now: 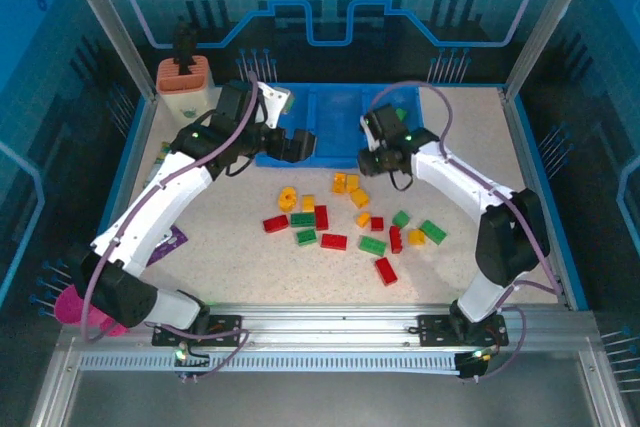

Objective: Sort the legos into containers by color
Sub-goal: Pick up the lego from the center of the table, then place the lego in the container.

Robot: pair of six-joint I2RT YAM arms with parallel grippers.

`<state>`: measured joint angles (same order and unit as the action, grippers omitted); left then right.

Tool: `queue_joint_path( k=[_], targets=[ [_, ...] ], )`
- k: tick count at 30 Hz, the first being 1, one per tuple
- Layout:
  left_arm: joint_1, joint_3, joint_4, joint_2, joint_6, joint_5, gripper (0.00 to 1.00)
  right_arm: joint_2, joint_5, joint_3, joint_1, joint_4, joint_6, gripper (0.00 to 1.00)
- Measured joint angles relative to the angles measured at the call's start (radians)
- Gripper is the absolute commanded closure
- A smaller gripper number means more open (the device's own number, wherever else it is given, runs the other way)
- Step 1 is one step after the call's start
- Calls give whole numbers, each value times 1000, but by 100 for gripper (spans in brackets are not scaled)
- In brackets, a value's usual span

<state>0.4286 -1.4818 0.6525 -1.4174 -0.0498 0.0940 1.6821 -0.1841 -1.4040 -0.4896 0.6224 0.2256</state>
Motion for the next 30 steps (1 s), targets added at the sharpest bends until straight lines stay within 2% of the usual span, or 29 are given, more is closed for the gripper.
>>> queue_joint_path(
  k=[5,14,21,25,27,30],
  targets=[
    [-4,0,-7,6,16,-14,1,98,-19,-200,0,-60,-94,70],
    [-26,-2,-18,6,22,-7,0,472,-20,-576,0,-84,-253,69],
    [-27,-2,-34,2,0,-6,1,687,-17,-835,12,-51,-303,67],
    [-27,-2,-34,-3,-5,0,1,775,-15,-928,22,-21,-317,66],
    [-27,-2,-34,-5,-6,1,1,790,-14,-933,26,-4,-322,63],
    [-27,-2,-34,-6,-19,3,1,794,-14,-933,26,18,-327,51]
  ],
)
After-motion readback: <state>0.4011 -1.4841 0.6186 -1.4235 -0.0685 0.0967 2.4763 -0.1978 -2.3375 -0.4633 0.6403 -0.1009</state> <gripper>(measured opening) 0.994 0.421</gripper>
